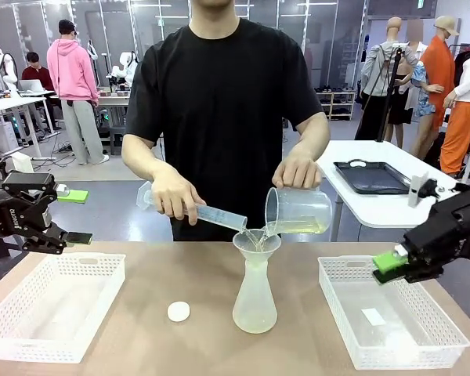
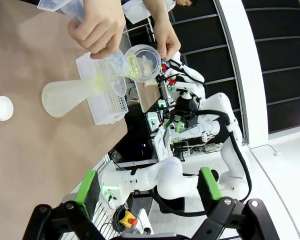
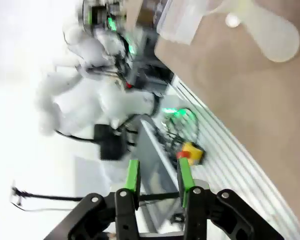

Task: Prepare the solutions needed for the experiment.
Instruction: Once the solution is in the Big flask , pick up the Plastic Funnel and place it back into the right Organizing basket.

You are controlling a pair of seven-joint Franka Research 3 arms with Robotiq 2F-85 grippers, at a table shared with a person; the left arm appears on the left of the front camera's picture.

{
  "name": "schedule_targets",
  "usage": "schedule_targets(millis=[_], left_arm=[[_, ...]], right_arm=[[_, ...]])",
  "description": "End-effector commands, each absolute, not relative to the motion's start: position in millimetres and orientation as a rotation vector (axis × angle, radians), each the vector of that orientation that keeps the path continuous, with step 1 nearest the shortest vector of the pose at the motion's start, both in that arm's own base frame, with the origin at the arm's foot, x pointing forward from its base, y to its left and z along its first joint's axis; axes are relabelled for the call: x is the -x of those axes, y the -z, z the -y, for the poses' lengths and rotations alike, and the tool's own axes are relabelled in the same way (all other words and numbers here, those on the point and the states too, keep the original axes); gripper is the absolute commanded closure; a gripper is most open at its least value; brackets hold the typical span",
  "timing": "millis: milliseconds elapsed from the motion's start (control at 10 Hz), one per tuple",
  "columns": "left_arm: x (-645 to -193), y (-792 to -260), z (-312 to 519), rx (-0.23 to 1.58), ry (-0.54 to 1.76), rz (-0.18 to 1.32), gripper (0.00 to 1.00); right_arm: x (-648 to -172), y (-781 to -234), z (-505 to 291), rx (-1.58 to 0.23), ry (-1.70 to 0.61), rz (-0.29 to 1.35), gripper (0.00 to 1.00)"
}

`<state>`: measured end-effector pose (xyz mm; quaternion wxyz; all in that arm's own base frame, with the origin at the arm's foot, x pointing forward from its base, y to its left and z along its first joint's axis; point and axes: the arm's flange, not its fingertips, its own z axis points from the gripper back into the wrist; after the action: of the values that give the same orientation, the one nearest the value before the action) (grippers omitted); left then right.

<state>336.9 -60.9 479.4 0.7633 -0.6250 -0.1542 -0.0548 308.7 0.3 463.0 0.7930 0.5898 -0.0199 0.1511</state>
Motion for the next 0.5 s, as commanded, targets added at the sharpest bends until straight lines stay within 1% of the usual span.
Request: schedule_targets(millis=[0, 200, 400], left_arm=[[-338.3, -480.9, 63.3, 1.387, 0.116, 0.341, 0.0], [-338.3, -480.9, 63.3, 1.387, 0.116, 0.341, 0.0], [-338.3, -480.9, 63.3, 1.387, 0.116, 0.341, 0.0]], right_arm=[[-263.7, -431.7, -29.9, -1.426, -0.06, 0.018, 0.6], [-263.4, -424.5, -29.7, -1.468, 0.041, 0.061, 0.6], [-261.5, -421.0, -29.2, -1.463, 0.075, 0.079, 0.6]])
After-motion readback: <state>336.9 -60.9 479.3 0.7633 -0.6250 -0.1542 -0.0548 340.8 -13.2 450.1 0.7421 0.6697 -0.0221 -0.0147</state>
